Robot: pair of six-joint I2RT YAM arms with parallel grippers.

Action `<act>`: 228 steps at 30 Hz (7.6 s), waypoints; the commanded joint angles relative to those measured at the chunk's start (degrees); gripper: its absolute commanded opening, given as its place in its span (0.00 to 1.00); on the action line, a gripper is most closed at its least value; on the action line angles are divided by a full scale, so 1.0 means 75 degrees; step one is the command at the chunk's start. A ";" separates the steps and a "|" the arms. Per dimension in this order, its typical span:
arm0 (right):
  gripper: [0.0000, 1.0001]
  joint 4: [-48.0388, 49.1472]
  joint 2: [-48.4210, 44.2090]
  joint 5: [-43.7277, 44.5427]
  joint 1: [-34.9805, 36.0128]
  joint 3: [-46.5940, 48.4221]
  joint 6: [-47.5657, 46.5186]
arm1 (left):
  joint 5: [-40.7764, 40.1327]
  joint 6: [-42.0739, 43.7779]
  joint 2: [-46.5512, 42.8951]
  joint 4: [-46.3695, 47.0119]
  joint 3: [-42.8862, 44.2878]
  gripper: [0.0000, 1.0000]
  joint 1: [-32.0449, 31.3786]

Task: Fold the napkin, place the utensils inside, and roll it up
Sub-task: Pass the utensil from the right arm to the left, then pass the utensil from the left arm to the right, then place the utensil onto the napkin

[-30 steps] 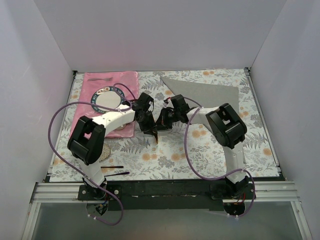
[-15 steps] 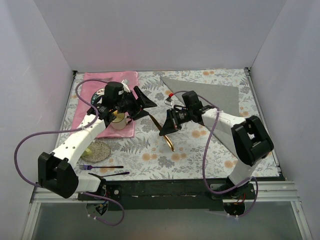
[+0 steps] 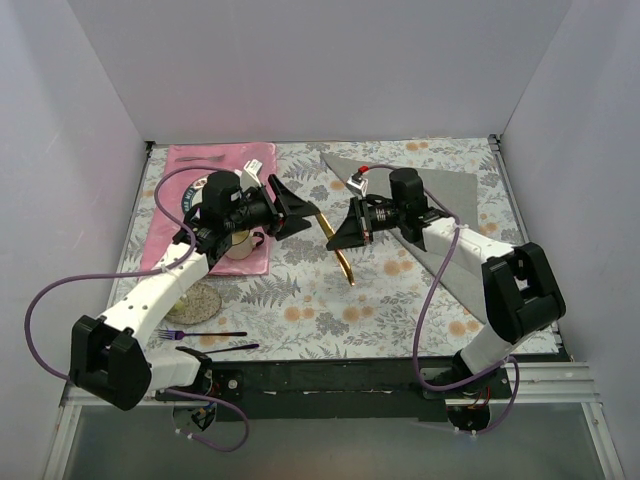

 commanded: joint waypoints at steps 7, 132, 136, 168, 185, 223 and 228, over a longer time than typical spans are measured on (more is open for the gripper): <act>0.01 0.6779 -0.0385 -0.0303 0.0030 -0.1131 0.5444 | 0.0436 -0.0021 0.0476 0.1039 0.0173 0.48 0.0008; 0.01 -0.7725 0.3636 0.9108 -0.1552 0.5794 -0.9444 | -0.4158 0.3741 0.0195 -0.4950 0.2271 0.98 -0.1023; 0.01 -0.7749 0.3670 0.8863 -0.1553 0.5723 -0.9362 | -0.4216 0.3799 0.0137 -0.4961 0.2247 0.98 -0.1035; 0.01 -0.7843 0.4174 0.8393 -0.1248 0.5501 -0.9233 | -0.4368 0.3893 0.0172 -0.5067 0.2482 0.98 -0.1140; 0.01 -0.7808 0.3882 0.8944 -0.1423 0.5431 -0.9244 | -0.4333 0.3904 0.0137 -0.5067 0.2458 0.98 -0.1128; 0.31 -0.7913 0.4069 0.8745 -0.1377 0.5442 -0.8999 | -0.4145 0.3858 0.0148 -0.4985 0.2330 0.98 -0.1070; 0.38 -0.7995 0.3730 0.8920 -0.1377 0.5502 -0.8870 | -0.4017 0.3788 0.0289 -0.4903 0.2388 0.98 -0.1070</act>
